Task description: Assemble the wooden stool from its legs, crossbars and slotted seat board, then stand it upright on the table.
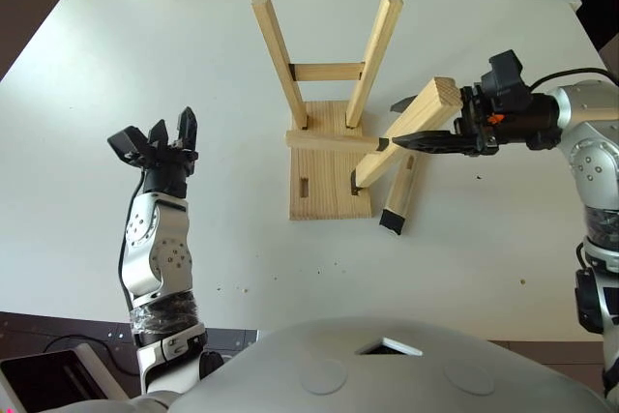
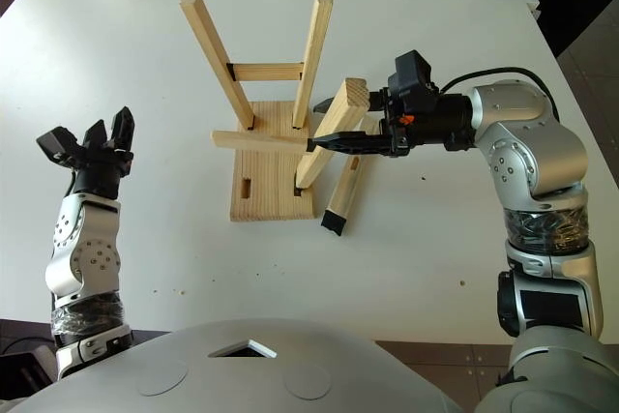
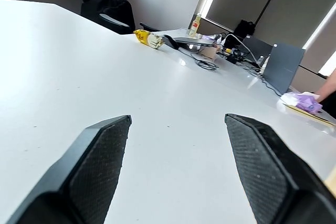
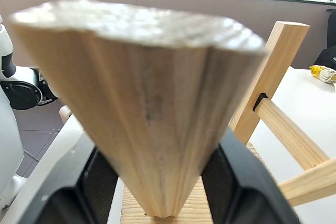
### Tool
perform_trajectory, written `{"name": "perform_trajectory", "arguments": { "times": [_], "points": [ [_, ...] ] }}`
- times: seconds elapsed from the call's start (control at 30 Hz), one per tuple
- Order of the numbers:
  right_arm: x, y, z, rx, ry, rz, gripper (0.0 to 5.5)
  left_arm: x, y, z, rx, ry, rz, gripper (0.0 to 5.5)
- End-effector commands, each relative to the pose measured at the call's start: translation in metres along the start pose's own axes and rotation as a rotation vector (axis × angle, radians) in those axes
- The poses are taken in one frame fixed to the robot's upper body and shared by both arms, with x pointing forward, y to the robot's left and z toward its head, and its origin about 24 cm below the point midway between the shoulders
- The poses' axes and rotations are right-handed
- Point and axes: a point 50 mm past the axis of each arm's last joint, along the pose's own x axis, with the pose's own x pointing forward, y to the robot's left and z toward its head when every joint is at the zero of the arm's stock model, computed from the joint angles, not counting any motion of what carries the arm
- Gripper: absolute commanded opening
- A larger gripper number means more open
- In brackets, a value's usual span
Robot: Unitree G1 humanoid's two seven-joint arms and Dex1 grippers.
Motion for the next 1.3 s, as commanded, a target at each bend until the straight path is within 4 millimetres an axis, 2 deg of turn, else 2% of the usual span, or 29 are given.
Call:
{"name": "perform_trajectory", "arguments": {
  "times": [0.03,0.27,0.5,0.67,0.9,1.3],
  "points": [
    [-0.001,0.006,-0.003,0.019,0.001,-0.002,2.04,-0.001,0.006,-0.003,0.005,0.002,0.065,3.29],
    [0.002,0.011,-0.008,0.05,0.005,0.02,2.04,0.0,0.009,-0.002,0.035,-0.014,0.156,3.29],
    [0.003,0.008,-0.014,0.029,0.041,0.011,2.04,0.004,0.007,0.011,0.071,-0.08,0.194,3.29],
    [0.008,0.002,-0.007,0.013,0.007,-0.022,2.04,0.004,-0.006,0.016,0.133,-0.104,0.133,3.29],
    [0.006,-0.004,-0.006,0.008,0.026,-0.043,2.04,0.0,-0.021,0.005,0.136,-0.066,0.029,3.29],
    [0.012,0.021,-0.023,-0.006,0.116,0.049,2.04,-0.001,-0.028,0.001,0.144,-0.055,-0.012,3.29]
  ]
}}
